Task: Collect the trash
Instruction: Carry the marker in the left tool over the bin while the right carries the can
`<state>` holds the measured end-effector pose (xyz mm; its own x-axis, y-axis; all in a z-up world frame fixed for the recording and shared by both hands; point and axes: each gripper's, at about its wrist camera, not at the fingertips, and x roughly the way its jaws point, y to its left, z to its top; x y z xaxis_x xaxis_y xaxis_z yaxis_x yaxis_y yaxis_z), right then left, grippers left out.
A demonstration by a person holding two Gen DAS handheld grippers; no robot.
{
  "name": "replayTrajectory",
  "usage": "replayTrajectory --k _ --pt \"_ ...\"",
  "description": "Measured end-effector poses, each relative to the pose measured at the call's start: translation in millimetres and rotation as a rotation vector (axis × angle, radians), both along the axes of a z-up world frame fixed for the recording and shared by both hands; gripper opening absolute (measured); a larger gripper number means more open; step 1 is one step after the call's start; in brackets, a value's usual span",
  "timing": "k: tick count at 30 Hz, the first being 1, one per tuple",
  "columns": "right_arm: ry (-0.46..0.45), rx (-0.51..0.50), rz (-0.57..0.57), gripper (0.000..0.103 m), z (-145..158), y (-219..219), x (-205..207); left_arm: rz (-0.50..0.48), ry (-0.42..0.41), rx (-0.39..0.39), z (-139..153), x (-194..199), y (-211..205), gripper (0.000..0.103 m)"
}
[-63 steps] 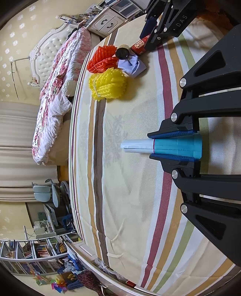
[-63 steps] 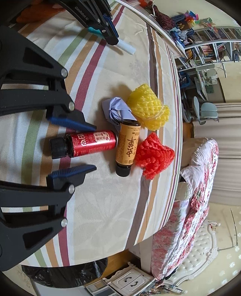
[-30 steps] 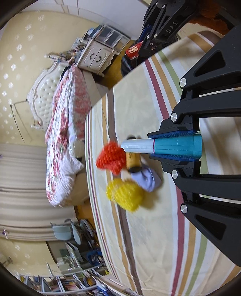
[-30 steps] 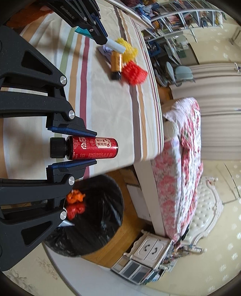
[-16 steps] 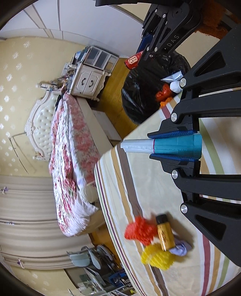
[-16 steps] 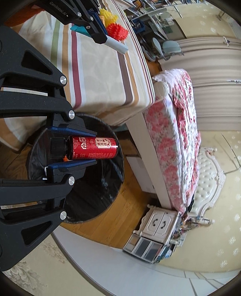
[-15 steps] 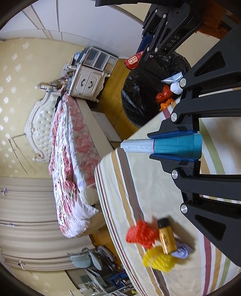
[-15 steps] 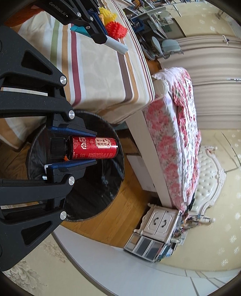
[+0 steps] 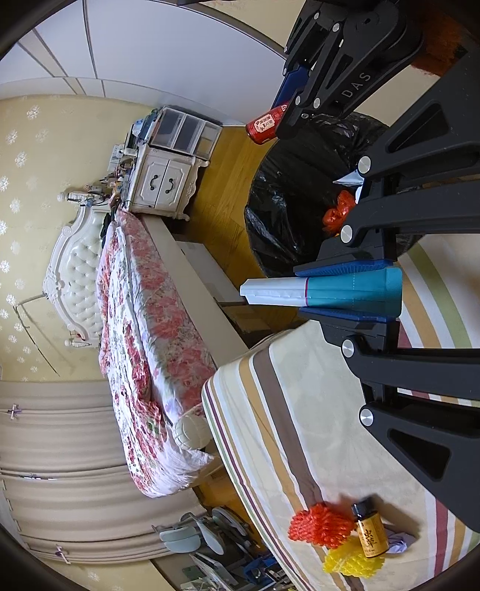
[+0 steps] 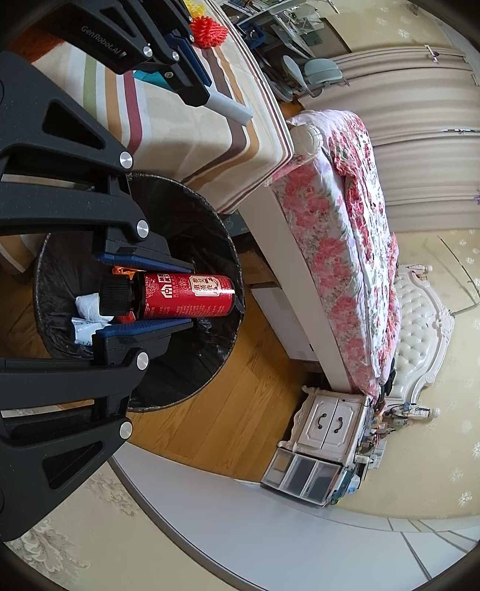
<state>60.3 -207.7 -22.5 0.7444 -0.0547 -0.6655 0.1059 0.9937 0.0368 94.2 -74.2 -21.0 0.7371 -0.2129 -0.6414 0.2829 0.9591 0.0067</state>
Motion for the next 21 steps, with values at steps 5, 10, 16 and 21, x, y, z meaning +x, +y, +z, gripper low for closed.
replayTrajectory --k 5,10,16,21 --pt "0.002 0.011 -0.011 0.023 -3 -9 2 0.001 0.015 0.007 -5 9 -9 0.018" --pt "0.009 0.016 -0.021 0.023 -6 -16 2 -0.004 0.018 0.022 -9 17 -19 0.018" --pt "0.009 0.025 -0.033 0.023 -7 -24 7 -0.008 0.022 0.036 -13 22 -30 0.018" --pt "0.013 0.020 -0.037 0.023 -9 -25 11 -0.008 0.026 0.046 -16 26 -34 0.018"
